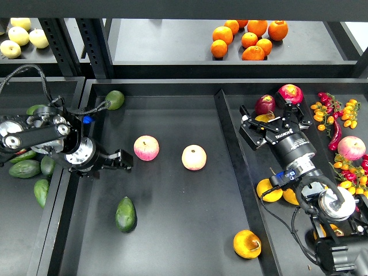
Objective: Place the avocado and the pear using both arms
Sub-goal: 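Swing the left arm outward and bring the gripper above the avocado, then lower the left gripper onto the avocado and close it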
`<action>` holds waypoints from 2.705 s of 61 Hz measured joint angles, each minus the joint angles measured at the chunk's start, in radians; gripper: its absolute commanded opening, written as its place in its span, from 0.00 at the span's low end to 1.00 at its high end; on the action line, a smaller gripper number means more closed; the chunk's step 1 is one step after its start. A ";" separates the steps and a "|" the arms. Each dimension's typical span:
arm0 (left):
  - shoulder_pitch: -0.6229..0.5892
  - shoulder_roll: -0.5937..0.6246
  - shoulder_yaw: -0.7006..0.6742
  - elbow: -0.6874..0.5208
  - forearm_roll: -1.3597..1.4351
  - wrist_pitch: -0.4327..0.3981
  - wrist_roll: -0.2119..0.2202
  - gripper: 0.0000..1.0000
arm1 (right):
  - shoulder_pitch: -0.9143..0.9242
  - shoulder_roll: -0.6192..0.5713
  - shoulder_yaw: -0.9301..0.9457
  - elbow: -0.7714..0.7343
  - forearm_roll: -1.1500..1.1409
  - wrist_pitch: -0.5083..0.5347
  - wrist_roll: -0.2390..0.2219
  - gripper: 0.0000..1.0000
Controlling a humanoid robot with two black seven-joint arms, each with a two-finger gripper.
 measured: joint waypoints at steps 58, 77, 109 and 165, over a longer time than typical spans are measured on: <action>0.127 -0.169 0.040 0.175 0.045 0.000 0.000 0.99 | -0.005 0.000 0.017 -0.003 0.000 0.003 0.000 1.00; 0.158 -0.218 0.042 0.231 0.046 0.000 0.000 0.99 | -0.008 0.000 0.018 -0.003 0.000 0.005 0.000 1.00; 0.174 -0.261 0.048 0.282 0.055 0.000 0.000 0.99 | -0.011 0.000 0.018 -0.003 0.000 0.009 0.000 1.00; 0.223 -0.344 0.016 0.420 0.043 0.000 0.000 0.11 | -0.020 0.000 0.025 0.003 0.001 0.013 0.000 1.00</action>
